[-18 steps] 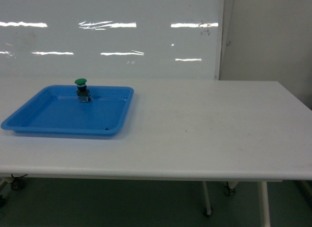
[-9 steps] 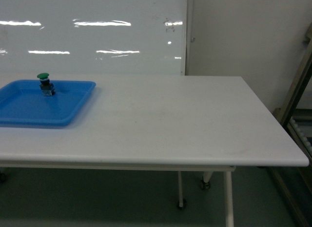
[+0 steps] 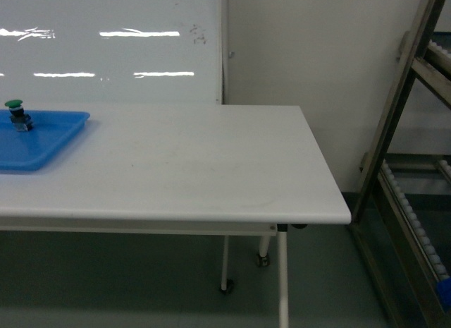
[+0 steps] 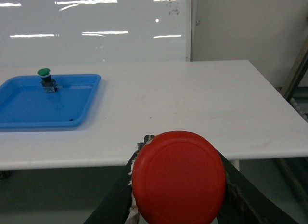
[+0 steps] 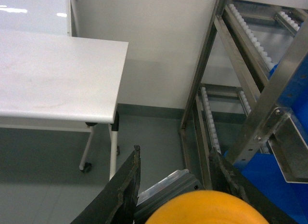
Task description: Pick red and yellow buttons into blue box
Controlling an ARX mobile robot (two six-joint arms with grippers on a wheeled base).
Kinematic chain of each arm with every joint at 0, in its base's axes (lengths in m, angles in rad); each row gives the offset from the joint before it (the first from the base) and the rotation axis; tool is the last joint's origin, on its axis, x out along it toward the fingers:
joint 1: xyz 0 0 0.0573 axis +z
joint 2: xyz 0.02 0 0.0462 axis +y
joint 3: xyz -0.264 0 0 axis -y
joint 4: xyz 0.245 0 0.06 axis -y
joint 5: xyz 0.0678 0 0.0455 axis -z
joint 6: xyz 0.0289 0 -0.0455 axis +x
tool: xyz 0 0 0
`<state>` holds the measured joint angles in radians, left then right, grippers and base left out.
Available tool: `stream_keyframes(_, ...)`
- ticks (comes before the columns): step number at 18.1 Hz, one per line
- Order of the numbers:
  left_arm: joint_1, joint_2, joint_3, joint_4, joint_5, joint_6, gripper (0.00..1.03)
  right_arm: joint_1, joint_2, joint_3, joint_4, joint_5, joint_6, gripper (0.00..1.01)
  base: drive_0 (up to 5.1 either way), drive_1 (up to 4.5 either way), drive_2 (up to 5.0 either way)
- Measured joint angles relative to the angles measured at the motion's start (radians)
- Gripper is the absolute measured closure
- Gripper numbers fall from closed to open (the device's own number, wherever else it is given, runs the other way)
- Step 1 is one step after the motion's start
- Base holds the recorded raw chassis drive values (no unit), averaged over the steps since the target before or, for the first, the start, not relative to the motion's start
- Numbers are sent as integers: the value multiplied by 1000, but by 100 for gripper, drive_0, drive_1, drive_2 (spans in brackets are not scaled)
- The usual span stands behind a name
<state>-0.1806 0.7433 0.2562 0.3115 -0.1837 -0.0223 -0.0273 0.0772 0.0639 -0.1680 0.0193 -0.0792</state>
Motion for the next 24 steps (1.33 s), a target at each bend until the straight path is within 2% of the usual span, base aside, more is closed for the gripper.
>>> stream_keyframes(24, 0, 0, 0, 0, 0, 0, 71, 0, 0, 0, 0, 0, 0, 63, 494, -247, -247)
